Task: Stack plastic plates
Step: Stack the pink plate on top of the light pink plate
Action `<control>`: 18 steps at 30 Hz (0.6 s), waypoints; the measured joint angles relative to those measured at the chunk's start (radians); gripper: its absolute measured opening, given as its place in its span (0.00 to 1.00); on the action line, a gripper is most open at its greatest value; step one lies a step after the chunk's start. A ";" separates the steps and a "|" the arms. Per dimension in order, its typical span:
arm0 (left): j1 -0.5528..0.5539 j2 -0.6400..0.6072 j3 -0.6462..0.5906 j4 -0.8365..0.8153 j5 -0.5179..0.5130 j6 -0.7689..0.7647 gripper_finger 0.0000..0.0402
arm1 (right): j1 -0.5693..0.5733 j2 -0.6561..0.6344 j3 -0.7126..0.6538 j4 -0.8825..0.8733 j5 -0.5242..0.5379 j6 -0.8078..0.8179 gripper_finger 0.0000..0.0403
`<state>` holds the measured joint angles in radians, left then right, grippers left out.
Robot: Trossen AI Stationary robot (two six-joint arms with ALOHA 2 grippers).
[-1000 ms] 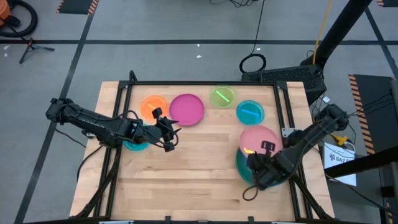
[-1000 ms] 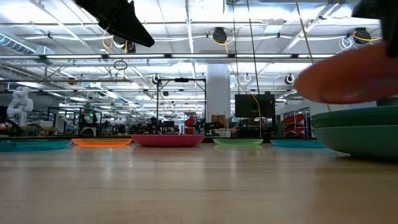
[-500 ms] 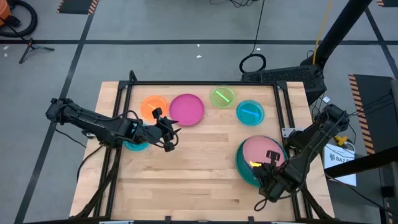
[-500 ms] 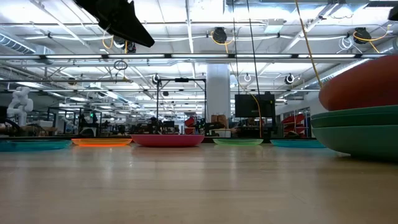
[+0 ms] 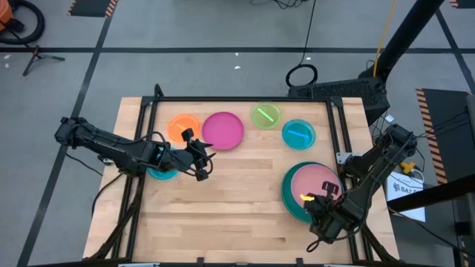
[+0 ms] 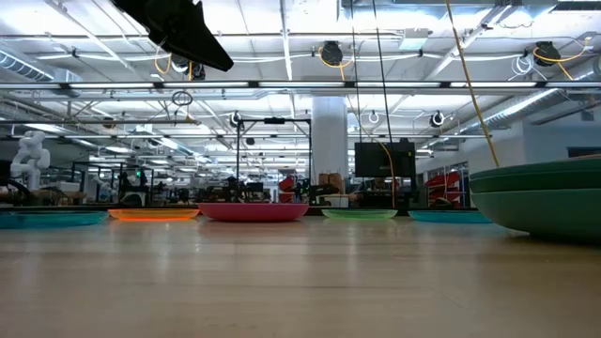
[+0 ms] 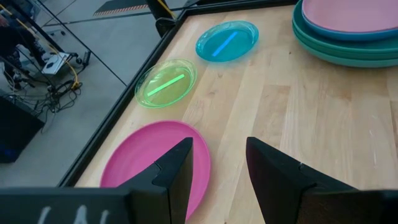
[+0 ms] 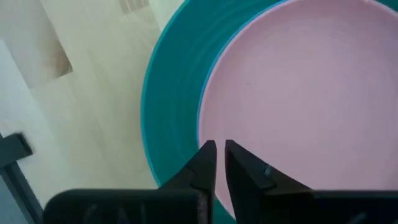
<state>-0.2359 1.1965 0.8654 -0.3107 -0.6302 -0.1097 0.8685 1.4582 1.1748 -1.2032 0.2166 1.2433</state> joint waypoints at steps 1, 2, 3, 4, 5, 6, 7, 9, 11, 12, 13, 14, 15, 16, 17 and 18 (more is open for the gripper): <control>0.000 0.000 0.000 0.000 0.000 0.000 0.38 | -0.004 0.000 0.000 -0.002 0.013 0.000 0.07; 0.000 0.000 0.000 0.000 0.000 0.000 0.38 | -0.008 0.000 0.000 -0.004 0.027 -0.001 0.07; 0.000 0.000 0.000 0.000 0.000 0.000 0.38 | -0.016 0.000 0.000 -0.004 0.043 -0.004 0.07; 0.000 0.000 0.000 0.000 0.000 0.000 0.38 | -0.026 0.000 0.000 -0.003 0.055 -0.011 0.07; 0.000 0.000 0.000 0.000 0.000 0.000 0.38 | -0.038 0.000 0.000 -0.003 0.069 -0.025 0.07; 0.000 0.000 0.000 0.000 0.000 0.000 0.38 | -0.053 0.000 0.000 -0.003 0.073 -0.040 0.07; 0.000 0.000 0.000 0.000 0.000 0.000 0.38 | -0.070 0.000 0.000 -0.002 0.073 -0.059 0.07; 0.000 0.000 0.000 0.000 0.000 0.001 0.38 | -0.113 0.000 0.000 -0.001 0.075 -0.101 0.07; 0.000 0.000 0.000 0.000 0.000 0.005 0.38 | -0.160 0.000 0.000 0.009 0.087 -0.142 0.06; 0.000 0.000 0.000 0.000 0.000 0.006 0.38 | -0.182 0.000 0.000 0.023 0.101 -0.168 0.06; 0.000 0.000 0.000 0.000 0.000 0.006 0.38 | -0.207 0.000 0.000 0.043 0.112 -0.201 0.06; 0.000 0.000 0.000 0.000 0.000 0.007 0.38 | -0.230 0.000 0.000 0.067 0.125 -0.240 0.06; 0.000 0.000 0.000 0.000 0.000 0.007 0.38 | -0.254 0.000 0.000 0.095 0.137 -0.279 0.06; 0.000 0.000 0.000 0.001 0.000 0.011 0.38 | -0.277 0.000 0.000 0.123 0.151 -0.316 0.06; 0.000 0.000 0.000 0.002 0.000 0.018 0.38 | -0.303 0.000 0.000 0.148 0.158 -0.350 0.06; 0.000 0.000 0.000 0.002 0.000 0.024 0.38 | -0.331 0.000 0.000 0.176 0.165 -0.384 0.06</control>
<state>-0.2359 1.1965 0.8656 -0.3086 -0.6304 -0.0856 0.5377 1.4582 1.1751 -1.0274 0.3817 0.8589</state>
